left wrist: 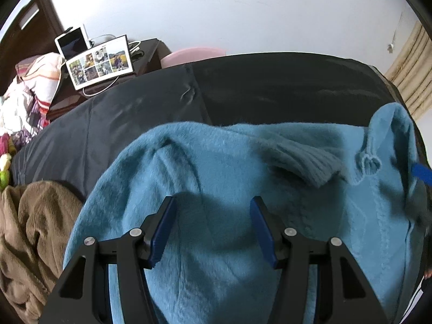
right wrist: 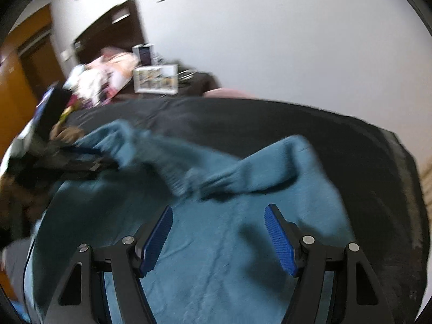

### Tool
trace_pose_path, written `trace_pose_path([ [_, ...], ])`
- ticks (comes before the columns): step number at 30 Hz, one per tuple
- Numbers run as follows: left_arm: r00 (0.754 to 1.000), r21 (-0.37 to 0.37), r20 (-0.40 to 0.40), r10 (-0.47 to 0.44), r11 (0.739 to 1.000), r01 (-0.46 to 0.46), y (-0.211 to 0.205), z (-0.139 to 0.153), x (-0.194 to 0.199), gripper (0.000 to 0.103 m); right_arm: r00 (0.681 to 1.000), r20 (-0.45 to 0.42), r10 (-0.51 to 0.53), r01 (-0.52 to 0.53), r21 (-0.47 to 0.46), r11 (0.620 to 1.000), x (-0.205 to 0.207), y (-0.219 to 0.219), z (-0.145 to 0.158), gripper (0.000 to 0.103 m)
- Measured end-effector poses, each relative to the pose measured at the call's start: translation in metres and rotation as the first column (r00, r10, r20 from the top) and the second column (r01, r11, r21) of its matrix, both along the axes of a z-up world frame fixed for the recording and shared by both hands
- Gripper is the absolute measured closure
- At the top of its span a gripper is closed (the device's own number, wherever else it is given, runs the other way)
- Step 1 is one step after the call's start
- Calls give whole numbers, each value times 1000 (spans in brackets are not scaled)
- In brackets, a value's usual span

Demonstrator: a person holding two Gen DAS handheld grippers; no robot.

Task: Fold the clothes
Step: 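Open both tools and release the sweater onto the dark sheet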

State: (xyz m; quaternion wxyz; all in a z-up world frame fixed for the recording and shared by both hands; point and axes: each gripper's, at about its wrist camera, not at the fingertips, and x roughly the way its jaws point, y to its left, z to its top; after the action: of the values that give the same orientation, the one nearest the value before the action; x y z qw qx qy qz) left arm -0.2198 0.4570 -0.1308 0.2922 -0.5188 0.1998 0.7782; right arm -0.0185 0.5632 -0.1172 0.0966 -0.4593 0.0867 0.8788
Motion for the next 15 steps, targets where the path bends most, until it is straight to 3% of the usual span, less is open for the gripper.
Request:
trace_pose_path([
  [3, 1000, -9, -3, -2, 1000, 2, 6, -4, -6, 42, 997, 68, 29, -30, 13, 999, -3, -7, -18, 31],
  [9, 999, -17, 30, 30, 999, -30, 20, -10, -20, 41, 990, 136, -43, 38, 44, 998, -24, 12, -47, 31],
  [15, 995, 10, 58, 86, 996, -87, 26, -12, -34, 39, 988, 112, -102, 93, 83, 992, -57, 38, -47, 31],
])
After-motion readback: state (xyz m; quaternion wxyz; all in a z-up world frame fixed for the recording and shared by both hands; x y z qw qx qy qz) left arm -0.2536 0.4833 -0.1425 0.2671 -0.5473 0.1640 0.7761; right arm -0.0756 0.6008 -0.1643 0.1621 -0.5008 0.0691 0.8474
